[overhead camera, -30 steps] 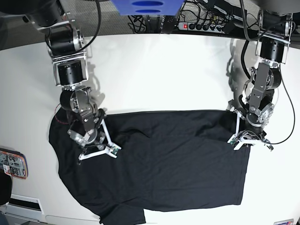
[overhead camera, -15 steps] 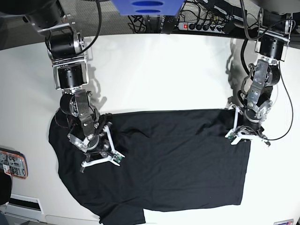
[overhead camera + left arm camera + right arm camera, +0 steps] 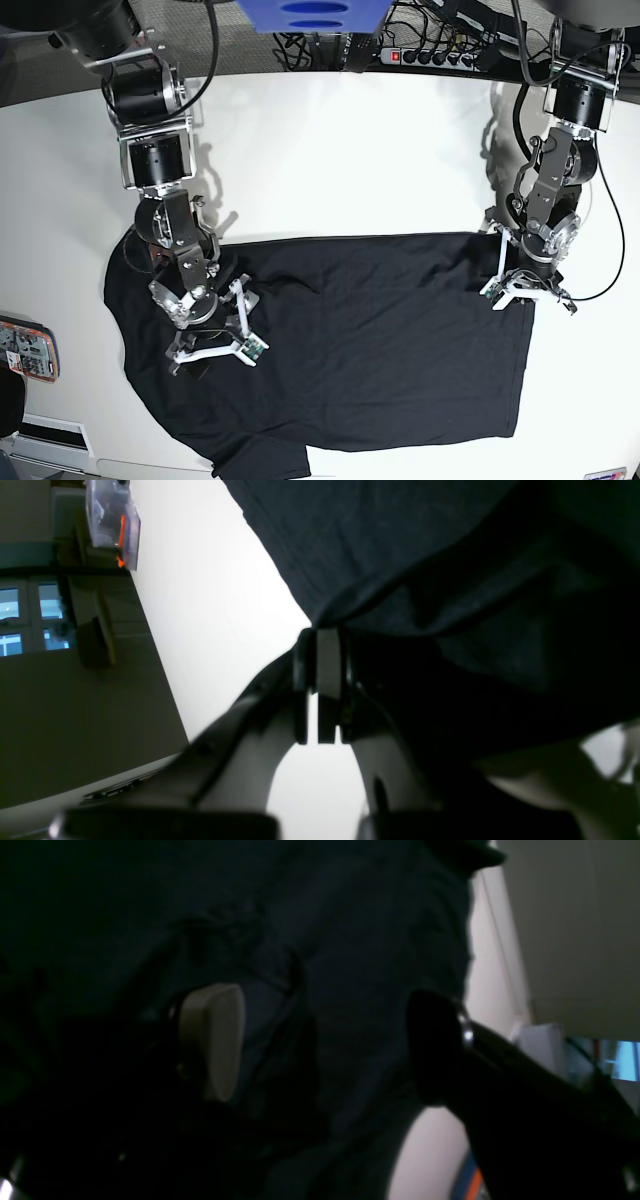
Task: Fold the T-shirt properly
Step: 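Pull both grippers away from the collar, dragging the shirt along, then adjust both grippers' grip on the shirt's shoulder edge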
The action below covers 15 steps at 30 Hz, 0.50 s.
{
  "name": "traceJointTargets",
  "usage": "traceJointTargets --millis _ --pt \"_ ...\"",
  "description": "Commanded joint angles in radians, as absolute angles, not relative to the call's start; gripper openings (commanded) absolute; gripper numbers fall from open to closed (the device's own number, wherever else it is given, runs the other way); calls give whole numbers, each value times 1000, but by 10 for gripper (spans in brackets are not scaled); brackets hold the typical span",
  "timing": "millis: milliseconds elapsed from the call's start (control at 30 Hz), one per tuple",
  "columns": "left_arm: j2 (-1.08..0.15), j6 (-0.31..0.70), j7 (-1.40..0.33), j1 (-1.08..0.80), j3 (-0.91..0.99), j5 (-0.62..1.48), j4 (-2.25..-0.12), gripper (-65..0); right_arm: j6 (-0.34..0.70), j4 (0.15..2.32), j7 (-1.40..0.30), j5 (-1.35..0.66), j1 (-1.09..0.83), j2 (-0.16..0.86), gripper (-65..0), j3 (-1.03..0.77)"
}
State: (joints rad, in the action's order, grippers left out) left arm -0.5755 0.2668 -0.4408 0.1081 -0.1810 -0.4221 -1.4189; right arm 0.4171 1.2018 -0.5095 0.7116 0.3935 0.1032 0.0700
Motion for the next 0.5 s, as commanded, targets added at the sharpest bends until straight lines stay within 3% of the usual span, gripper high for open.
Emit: traceJointTargets --millis 0,367,400,467 --pt "-593 251 -429 133 -171 -429 -1434 -650 398 1244 -489 707 430 104 -160 65" --pt "-587 242 -429 134 -166 -579 -1435 -650 398 1400 -496 705 429 102 -160 65" --pt "-587 213 -430 134 -166 -578 -1435 -636 398 1405 -496 705 429 102 -160 65" --pt "-587 160 -433 134 -168 -578 -1435 -529 398 1408 -496 705 426 102 -160 67"
